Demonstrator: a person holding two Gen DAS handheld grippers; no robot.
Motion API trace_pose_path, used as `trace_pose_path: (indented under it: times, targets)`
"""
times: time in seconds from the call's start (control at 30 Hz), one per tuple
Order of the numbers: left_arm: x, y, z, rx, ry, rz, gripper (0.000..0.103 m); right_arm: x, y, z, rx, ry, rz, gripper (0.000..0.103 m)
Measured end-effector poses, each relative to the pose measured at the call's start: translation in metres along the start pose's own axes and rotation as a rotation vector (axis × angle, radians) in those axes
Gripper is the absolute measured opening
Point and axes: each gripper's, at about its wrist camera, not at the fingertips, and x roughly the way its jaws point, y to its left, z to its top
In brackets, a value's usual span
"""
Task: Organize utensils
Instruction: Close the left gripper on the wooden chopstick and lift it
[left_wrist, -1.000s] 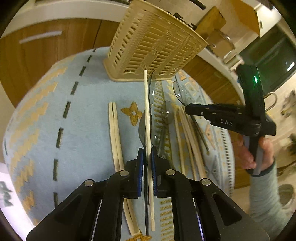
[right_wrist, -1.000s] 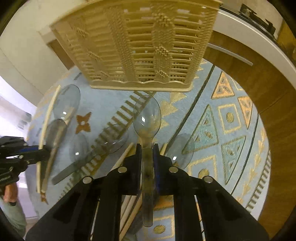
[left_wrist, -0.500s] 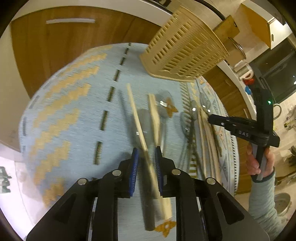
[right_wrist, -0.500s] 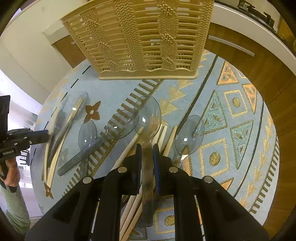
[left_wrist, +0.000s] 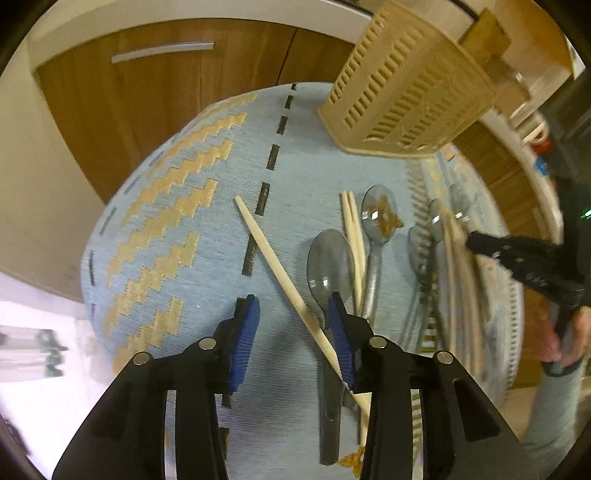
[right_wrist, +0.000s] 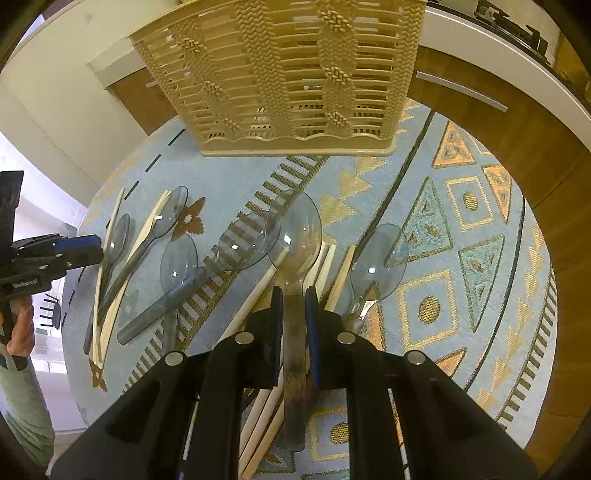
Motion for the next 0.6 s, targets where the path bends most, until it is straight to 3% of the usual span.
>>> trace_pose_path:
  times: [0.07, 0.2, 0.3, 0.4, 0.47, 0.6]
  targets:
    - [0.003, -0.013, -0.001, 0.053, 0.008, 0.101, 0.024, -0.003, -0.002, 0.000, 0.003, -0.004, 0.007, 0.010]
    - [0.010, -0.036, -0.004, 0.157, 0.022, 0.250, 0.024, -0.011, -0.005, -0.002, 0.004, -0.015, 0.014, 0.010]
    - [0.010, -0.041, -0.005, 0.174, 0.018, 0.283, 0.004, -0.019, -0.008, -0.004, 0.007, -0.032, 0.030, 0.010]
    - [0.005, -0.035, -0.005, 0.143, -0.004, 0.252, 0.003, -0.029, -0.012, -0.008, 0.014, -0.053, 0.050, 0.010]
    - [-0.005, -0.031, -0.005, 0.117, -0.047, 0.191, 0.003, -0.042, -0.015, -0.010, 0.013, -0.086, 0.069, 0.010]
    - [-0.043, -0.046, -0.001, 0.137, -0.177, 0.074, 0.003, -0.081, -0.016, -0.012, -0.012, -0.200, 0.136, 0.010]
